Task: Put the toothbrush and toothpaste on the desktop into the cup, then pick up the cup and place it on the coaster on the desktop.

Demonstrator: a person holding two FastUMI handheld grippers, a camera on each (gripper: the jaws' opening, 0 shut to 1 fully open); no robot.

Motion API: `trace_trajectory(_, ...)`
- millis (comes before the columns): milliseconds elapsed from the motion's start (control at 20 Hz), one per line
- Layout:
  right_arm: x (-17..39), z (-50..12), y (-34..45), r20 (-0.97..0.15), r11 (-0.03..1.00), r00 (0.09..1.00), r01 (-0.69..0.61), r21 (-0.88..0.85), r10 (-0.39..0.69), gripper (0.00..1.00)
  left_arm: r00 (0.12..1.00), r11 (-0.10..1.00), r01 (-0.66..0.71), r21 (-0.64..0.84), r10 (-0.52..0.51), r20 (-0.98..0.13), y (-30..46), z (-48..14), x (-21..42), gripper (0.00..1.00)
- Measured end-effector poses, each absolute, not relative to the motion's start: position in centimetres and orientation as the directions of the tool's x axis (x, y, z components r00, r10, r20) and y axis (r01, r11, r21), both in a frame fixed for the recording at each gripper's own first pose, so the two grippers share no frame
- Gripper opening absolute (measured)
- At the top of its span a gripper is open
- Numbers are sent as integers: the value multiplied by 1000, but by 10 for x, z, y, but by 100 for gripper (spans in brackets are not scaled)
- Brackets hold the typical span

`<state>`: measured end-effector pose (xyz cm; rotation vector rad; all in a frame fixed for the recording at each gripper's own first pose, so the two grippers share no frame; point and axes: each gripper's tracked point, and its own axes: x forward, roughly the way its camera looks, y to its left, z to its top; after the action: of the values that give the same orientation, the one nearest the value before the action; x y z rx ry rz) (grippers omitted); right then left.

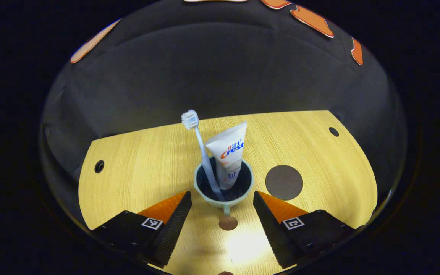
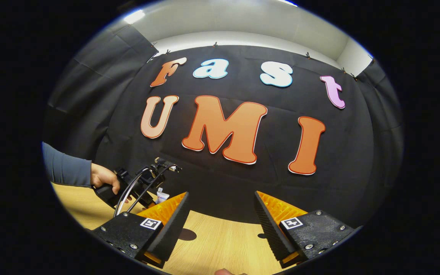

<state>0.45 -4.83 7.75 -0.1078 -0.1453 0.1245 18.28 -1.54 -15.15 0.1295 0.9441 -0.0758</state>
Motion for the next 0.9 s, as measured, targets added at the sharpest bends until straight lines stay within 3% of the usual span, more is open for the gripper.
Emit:
trace_trajectory(350,-6,50,-48,99,988,986,-124,-95,134,98,485,987,113,113,44,-873,-8,-186,180,96)
trace_trajectory(400,-7,47,-47,96,988,986,-124,-97,133,98,478,987,106,120,55,-876,-6,-191,180,99)
trace_trajectory(450,-8,47,-47,95,988,987,-123,-95,132,98,475,989,102,109,48,-879,-9,-196,180,83)
trace_trajectory(500,-9,45,-46,94,988,986,-126,-94,134,98,474,989,98,112,52,-879,-8,-197,178,87)
trace_trajectory(550,-11,44,-45,95,988,986,-129,-90,138,98,472,989,97,113,54,-880,-8,-197,179,75)
trace_trajectory(600,-11,43,-44,93,988,986,-132,-84,140,98,472,990,94,109,52,-880,-9,-195,177,80)
trace_trajectory(650,-12,41,-43,90,987,985,-138,-77,144,98,466,990,91,107,53,-883,-10,-194,178,67)
trace_trajectory(700,-13,40,-43,89,988,985,-139,-70,145,98,465,991,85,102,51,-884,-12,-194,180,69)
trace_trajectory(800,-12,37,-42,85,988,986,-138,-63,143,98,470,993,65,102,59,-881,-13,-191,185,27)
trace_trajectory(900,-14,35,-44,80,989,987,-134,-56,139,98,469,993,58,98,59,-881,-13,-190,187,27)
